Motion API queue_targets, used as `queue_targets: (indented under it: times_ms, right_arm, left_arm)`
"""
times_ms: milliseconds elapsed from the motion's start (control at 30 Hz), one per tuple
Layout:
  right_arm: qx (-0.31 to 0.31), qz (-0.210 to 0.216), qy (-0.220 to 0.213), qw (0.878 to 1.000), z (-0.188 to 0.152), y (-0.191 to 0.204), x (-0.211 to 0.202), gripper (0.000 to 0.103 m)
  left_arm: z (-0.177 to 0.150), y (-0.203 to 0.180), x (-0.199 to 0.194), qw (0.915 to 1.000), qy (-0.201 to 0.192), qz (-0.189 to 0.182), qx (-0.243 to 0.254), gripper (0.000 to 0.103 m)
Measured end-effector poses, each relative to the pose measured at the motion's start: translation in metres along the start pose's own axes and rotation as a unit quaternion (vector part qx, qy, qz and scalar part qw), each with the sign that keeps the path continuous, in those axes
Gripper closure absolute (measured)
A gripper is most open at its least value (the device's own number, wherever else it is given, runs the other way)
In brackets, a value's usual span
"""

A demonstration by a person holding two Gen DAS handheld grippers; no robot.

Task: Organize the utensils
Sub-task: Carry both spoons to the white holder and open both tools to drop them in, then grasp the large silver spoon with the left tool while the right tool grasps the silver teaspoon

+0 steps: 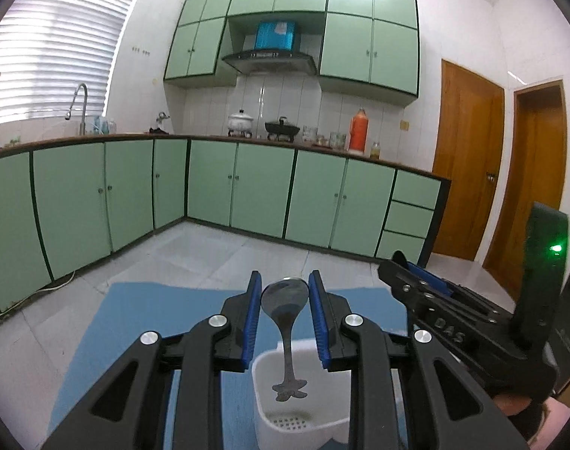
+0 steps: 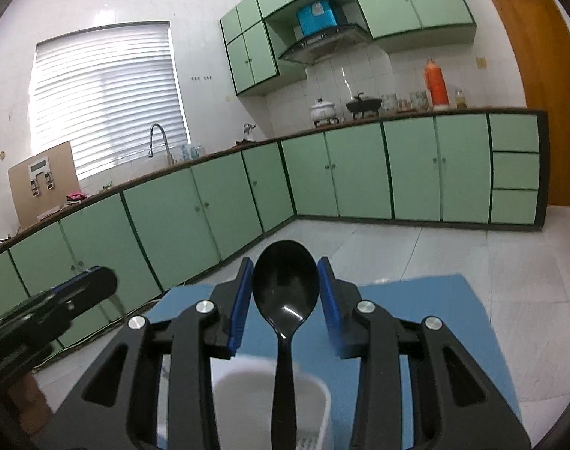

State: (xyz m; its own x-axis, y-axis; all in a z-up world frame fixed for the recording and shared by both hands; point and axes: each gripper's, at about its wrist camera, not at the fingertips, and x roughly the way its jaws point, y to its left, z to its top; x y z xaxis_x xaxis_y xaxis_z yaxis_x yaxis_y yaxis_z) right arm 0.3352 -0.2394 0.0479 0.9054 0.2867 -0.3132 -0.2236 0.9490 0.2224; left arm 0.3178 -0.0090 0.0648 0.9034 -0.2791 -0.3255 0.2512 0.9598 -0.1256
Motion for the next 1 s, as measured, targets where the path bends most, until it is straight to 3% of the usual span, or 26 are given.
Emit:
queue_targets:
  times_ms: [333, 467, 500, 600, 633, 767, 900, 1000]
  right_arm:
    - [0.002, 0.000, 0.027, 1.000, -0.033, 0.007, -0.017, 0.067]
    - [0.007, 0.000, 0.017, 1.000, -0.034, 0.007, -0.036, 0.060]
    - [0.008, -0.008, 0.017, 1.000, -0.035, 0.006, -0.043, 0.057]
    - [0.019, -0.036, 0.031, 0.999, -0.041, -0.001, -0.061, 0.050]
    - [0.023, -0.043, 0.036, 0.998, -0.044, -0.003, -0.066, 0.045]
    - [0.033, -0.077, 0.065, 0.994, -0.064, -0.012, -0.091, 0.039]
    - [0.039, -0.114, 0.110, 0.987, -0.090, -0.019, -0.109, 0.035]
    - [0.041, -0.126, 0.132, 0.982, -0.109, -0.021, -0.119, 0.035]
  left_arm:
    - [-0.029, 0.006, -0.003, 0.9996, 0.026, 0.012, -0.003, 0.074]
    - [-0.032, 0.011, -0.021, 0.9997, 0.020, 0.017, 0.000, 0.055]
    - [-0.033, 0.013, -0.026, 0.9996, 0.018, 0.022, 0.002, 0.046]
    - [-0.040, 0.022, -0.046, 0.9989, 0.025, 0.039, -0.005, 0.035]
    - [-0.045, 0.026, -0.053, 0.9981, 0.040, 0.047, -0.011, 0.031]
    - [-0.071, 0.031, -0.073, 0.9942, 0.087, 0.060, -0.019, 0.019]
    - [-0.103, 0.029, -0.073, 0.9835, 0.163, 0.074, -0.023, 0.018]
    - [-0.122, 0.025, -0.068, 0.9769, 0.196, 0.083, -0.023, 0.018]
